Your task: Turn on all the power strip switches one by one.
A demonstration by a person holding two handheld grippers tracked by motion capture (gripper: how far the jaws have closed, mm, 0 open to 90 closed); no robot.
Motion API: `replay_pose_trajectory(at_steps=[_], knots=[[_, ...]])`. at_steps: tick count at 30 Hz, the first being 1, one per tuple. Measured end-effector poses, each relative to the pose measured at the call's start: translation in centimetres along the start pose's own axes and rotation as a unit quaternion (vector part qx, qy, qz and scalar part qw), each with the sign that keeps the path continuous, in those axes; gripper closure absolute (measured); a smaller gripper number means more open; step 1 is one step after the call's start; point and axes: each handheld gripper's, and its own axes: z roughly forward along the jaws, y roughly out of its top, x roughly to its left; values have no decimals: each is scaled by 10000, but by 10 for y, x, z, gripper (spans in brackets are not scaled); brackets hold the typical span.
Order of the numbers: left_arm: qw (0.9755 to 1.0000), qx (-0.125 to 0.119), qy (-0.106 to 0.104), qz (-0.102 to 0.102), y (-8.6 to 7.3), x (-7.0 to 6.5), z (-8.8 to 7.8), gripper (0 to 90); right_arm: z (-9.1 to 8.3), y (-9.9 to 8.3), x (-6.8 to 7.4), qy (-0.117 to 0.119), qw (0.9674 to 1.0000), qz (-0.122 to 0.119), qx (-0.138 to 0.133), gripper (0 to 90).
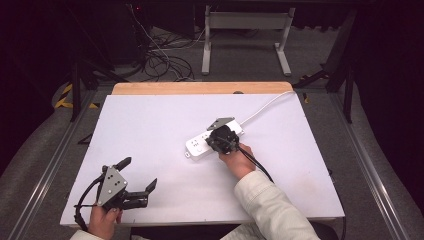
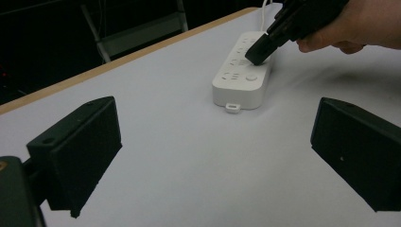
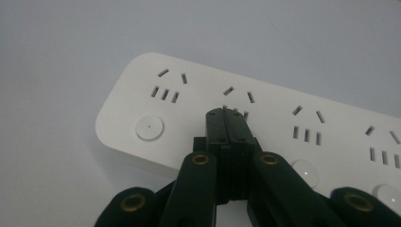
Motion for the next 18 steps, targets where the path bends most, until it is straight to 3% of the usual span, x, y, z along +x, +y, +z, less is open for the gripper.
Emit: replay_pose_trajectory(at_steps=[5,8,12,14,18], knots=[[10000,-7,-1,5,0,0,0,30,0,1,1,-28,10000,19,28,900],[10000,-4,-7,6,0,0,0,30,1,1,6,-165,9997,-145,46,900],[10000,-24,-4,-1,0,1,0,30,-1,3,0,16,10000,74,8,900],[10000,-18,-9,-14,0,1,0,30,-7,4,0,119,9996,178,-207,900],[10000,-10,0,-9,0,3,1,30,-21,11,6,115,9982,23,-581,900]])
